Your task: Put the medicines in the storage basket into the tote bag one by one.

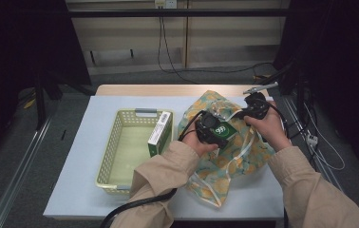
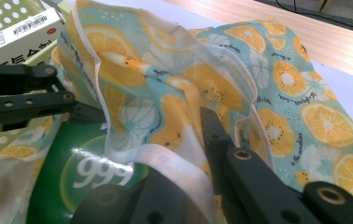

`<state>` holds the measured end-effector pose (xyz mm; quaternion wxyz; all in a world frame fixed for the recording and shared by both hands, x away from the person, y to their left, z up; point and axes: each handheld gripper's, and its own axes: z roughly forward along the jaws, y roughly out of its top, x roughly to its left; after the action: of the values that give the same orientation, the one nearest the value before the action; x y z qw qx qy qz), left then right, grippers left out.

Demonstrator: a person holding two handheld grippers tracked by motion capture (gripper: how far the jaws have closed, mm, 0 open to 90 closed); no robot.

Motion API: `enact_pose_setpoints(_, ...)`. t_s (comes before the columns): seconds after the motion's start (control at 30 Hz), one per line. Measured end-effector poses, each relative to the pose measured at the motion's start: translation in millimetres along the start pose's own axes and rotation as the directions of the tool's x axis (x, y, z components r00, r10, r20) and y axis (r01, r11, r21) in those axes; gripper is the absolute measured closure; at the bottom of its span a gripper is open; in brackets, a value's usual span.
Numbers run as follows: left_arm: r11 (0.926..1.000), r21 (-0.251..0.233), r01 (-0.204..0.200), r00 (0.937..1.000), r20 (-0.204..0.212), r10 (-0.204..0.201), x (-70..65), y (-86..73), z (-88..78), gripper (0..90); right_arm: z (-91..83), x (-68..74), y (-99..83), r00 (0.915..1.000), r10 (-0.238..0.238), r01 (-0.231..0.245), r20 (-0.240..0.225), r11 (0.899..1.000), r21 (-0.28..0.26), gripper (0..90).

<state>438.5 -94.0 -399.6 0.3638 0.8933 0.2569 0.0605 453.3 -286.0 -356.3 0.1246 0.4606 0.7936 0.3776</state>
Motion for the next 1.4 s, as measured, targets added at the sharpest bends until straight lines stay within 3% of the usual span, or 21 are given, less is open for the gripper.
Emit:
enact_pose_setpoints(0.17, 1.0, 0.003, -0.007, 0.9999, 0.007, 0.007, 1.8, 4.4, 7.3, 16.8, -0.5, 1.7, 0.2, 1.0, -0.001, 0.001, 0.003, 1.0, 0.003, 89.2)
enact_pose_setpoints(0.53, 1.0, 0.0, -0.007, 0.9998, -0.02, 0.007, 6.9, 16.7, 29.5, 16.6, -2.5, 2.8, -2.7, 1.0, 0.007, -0.007, 0.0, 1.0, -0.003, 89.2)
enact_pose_setpoints(0.63, 0.9997, -0.017, -0.02, 0.9993, -0.031, 0.02, 8.8, 18.9, 35.0, 14.8, -3.5, 3.0, -2.8, 0.9999, 0.01, -0.01, 0.003, 1.0, -0.003, 89.2)
enact_pose_setpoints(0.67, 0.9998, -0.014, -0.011, 0.9982, -0.059, 0.01, 8.1, 19.5, 35.3, 14.1, -3.7, 3.0, -2.8, 1.0, 0.005, -0.005, 0.003, 1.0, -0.002, 89.2)
enact_pose_setpoints(0.7, 0.9997, -0.021, -0.009, 0.9994, -0.032, 0.008, 10.1, 19.3, 35.5, 13.5, -3.9, 3.1, -2.8, 1.0, 0.005, -0.005, 0.002, 1.0, -0.002, 89.2)
enact_pose_setpoints(0.77, 0.9995, -0.03, -0.005, 0.9999, -0.016, 0.004, 9.9, 18.7, 34.2, 11.9, -3.8, 3.2, -3.0, 1.0, 0.004, -0.004, 0.002, 1.0, -0.003, 89.2)
enact_pose_setpoints(0.83, 0.9995, -0.03, 0.013, 0.9999, -0.001, -0.013, 9.3, 18.3, 28.8, 9.5, -3.2, 3.1, -3.6, 1.0, -0.001, 0.001, 0.002, 1.0, -0.004, 89.2)
enact_pose_setpoints(0.93, 1.0, -0.01, 0.001, 0.9998, 0.021, 0.0, 9.0, 16.8, 17.8, 8.3, -1.4, 3.4, -4.7, 1.0, -0.003, 0.003, 0.004, 1.0, -0.001, 89.2)
enact_pose_setpoints(1.03, 0.9999, 0.009, -0.013, 0.9997, 0.02, 0.012, 8.0, 14.4, 5.3, 8.5, 1.1, 5.6, -5.3, 1.0, -0.002, 0.002, 0.0, 1.0, 0.002, 89.2)
enact_pose_setpoints(1.07, 0.9998, 0.013, -0.012, 0.9999, -0.003, 0.012, 6.2, 13.8, 1.7, 8.7, 2.0, 6.7, -5.4, 1.0, -0.008, 0.008, 0.0, 1.0, 0.003, 89.2)
enact_pose_setpoints(1.13, 0.9998, 0.002, -0.021, 0.9993, 0.032, 0.021, 6.5, 11.4, -6.8, 8.8, 3.3, 8.6, -5.6, 0.9999, -0.013, 0.013, -0.004, 1.0, 0.009, 89.2)
enact_pose_setpoints(1.2, 0.9998, -0.016, -0.014, 0.9991, 0.039, 0.015, 5.7, 8.2, -15.8, 9.4, 3.9, 10.2, -5.9, 0.9999, -0.015, 0.015, -0.004, 1.0, 0.009, 89.2)
enact_pose_setpoints(1.27, 0.9999, 0.004, -0.017, 0.9992, 0.037, 0.017, 5.8, 4.2, -25.8, 9.5, 5.0, 11.4, -6.5, 0.9998, -0.017, 0.017, -0.003, 1.0, 0.007, 89.2)
enact_pose_setpoints(1.4, 0.9998, -0.006, -0.02, 0.9987, 0.046, 0.02, 5.7, -2.2, -47.0, 9.4, 4.7, 13.7, -7.6, 0.9997, -0.023, 0.023, -0.004, 1.0, 0.009, 89.2)
